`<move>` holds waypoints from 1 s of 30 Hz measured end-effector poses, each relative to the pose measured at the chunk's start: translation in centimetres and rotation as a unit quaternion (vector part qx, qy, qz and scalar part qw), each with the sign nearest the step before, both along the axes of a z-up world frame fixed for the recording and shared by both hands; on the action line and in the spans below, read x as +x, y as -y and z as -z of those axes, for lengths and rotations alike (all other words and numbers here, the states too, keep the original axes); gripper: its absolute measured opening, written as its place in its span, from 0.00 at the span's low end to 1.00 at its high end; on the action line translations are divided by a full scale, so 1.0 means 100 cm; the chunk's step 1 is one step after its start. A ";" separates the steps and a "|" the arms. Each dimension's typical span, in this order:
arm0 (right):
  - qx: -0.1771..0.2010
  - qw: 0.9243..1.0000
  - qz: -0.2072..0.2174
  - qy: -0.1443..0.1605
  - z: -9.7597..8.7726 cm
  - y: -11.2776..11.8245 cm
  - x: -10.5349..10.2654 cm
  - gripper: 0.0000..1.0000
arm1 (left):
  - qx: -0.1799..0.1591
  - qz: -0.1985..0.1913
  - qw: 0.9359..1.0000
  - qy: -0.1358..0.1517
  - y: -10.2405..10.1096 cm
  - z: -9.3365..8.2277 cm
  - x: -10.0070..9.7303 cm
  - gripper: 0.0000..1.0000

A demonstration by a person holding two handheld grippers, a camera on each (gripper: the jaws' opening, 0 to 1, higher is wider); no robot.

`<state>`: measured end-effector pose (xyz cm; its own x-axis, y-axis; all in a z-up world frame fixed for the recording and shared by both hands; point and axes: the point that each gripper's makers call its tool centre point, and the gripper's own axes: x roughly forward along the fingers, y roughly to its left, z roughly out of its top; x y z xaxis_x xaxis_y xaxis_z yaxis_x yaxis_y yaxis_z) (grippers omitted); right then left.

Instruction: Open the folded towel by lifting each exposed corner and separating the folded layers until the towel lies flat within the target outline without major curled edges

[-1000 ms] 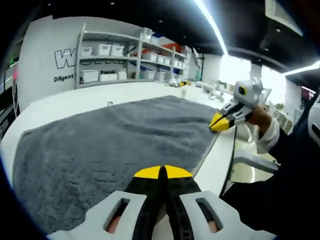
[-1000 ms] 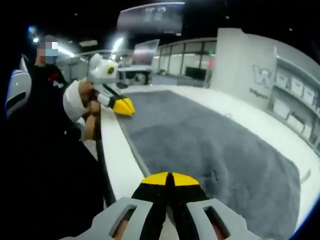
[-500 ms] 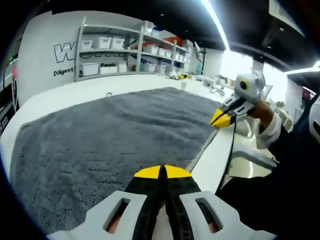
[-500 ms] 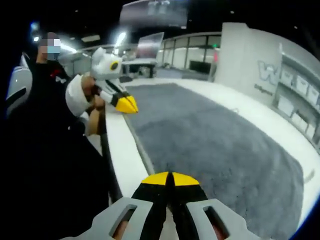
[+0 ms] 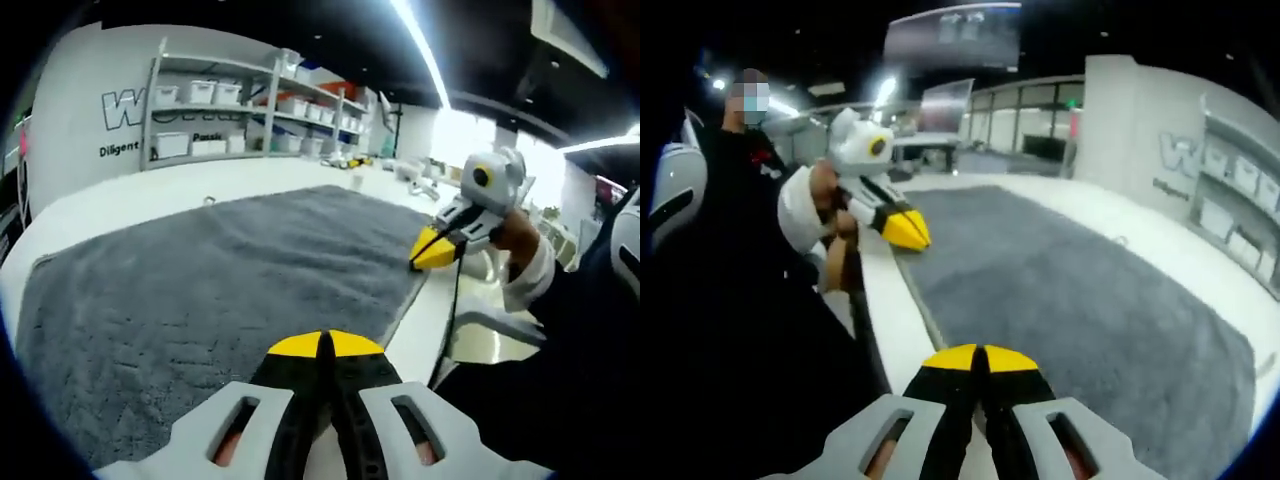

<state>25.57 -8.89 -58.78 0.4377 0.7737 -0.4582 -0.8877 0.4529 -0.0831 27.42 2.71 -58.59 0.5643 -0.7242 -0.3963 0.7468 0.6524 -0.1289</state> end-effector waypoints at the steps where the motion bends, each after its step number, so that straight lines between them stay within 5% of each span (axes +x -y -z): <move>1: 0.000 1.000 -0.001 0.006 0.000 -0.005 0.001 0.00 | 0.001 0.004 1.000 0.000 0.003 0.000 0.000 0.01; 4: -0.025 0.999 -0.020 -0.009 0.016 -0.019 -0.004 0.00 | 0.007 0.020 1.000 -0.001 0.014 0.005 -0.001 0.01; 8: -0.024 1.000 -0.009 -0.003 0.015 -0.023 -0.005 0.00 | 0.023 0.037 0.999 -0.031 0.022 0.019 -0.009 0.01; 14: -0.068 0.998 -0.012 0.007 0.017 -0.027 -0.007 0.00 | 0.024 0.029 0.999 -0.034 0.021 0.016 -0.008 0.01; 23: -0.057 0.998 -0.025 -0.007 0.014 -0.021 -0.010 0.00 | 0.014 0.048 0.998 -0.049 0.019 0.015 -0.018 0.01; 25: -0.015 1.000 -0.010 -0.018 0.004 -0.018 -0.008 0.00 | 0.010 0.051 0.998 -0.043 0.016 0.012 -0.018 0.01; 28: 0.019 1.000 0.020 -0.014 -0.010 -0.002 -0.002 0.01 | -0.016 0.040 0.998 0.036 0.004 -0.010 -0.007 0.03; 30: 0.014 0.999 0.044 -0.002 -0.014 0.016 0.005 0.11 | -0.043 0.000 0.998 0.037 -0.012 -0.022 0.001 0.15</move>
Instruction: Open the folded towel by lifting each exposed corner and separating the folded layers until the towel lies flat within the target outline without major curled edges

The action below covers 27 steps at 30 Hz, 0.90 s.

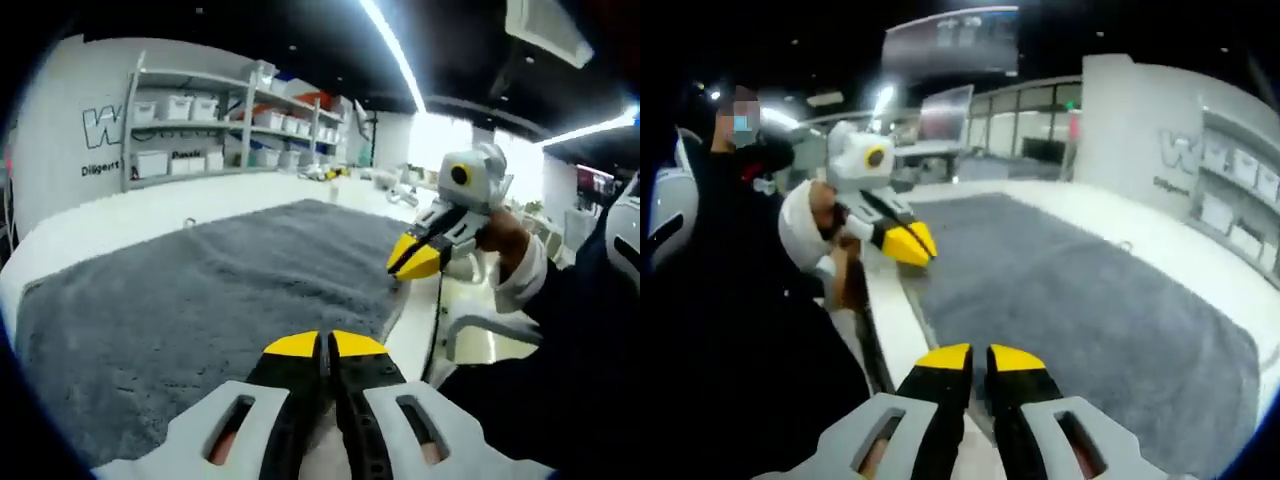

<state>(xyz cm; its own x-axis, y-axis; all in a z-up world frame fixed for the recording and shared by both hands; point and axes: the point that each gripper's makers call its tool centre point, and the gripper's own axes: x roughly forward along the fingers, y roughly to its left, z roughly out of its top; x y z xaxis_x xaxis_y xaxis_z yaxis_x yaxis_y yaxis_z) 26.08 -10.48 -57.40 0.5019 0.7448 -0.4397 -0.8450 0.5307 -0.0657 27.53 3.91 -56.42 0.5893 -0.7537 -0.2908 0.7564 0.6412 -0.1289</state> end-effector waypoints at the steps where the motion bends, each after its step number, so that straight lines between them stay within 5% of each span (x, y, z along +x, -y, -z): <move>1: -0.007 1.000 0.008 0.005 0.000 0.009 0.002 0.14 | -0.008 -0.015 1.000 0.008 -0.009 -0.007 0.004 0.19; 4: 0.019 0.999 0.044 0.005 -0.011 0.033 0.009 0.18 | -0.006 -0.068 0.996 0.052 -0.041 -0.024 0.014 0.26; 9: 0.033 0.998 0.055 0.012 -0.026 0.049 0.008 0.28 | -0.015 -0.112 0.992 0.057 -0.072 -0.037 0.015 0.41; 15: 0.058 0.993 0.101 0.033 -0.048 0.069 0.019 0.47 | -0.050 -0.130 0.989 0.052 -0.090 -0.056 0.011 0.64; 27: 0.078 0.986 0.146 0.033 -0.072 0.097 0.020 0.91 | -0.025 -0.176 0.982 0.061 -0.123 -0.079 -0.002 0.98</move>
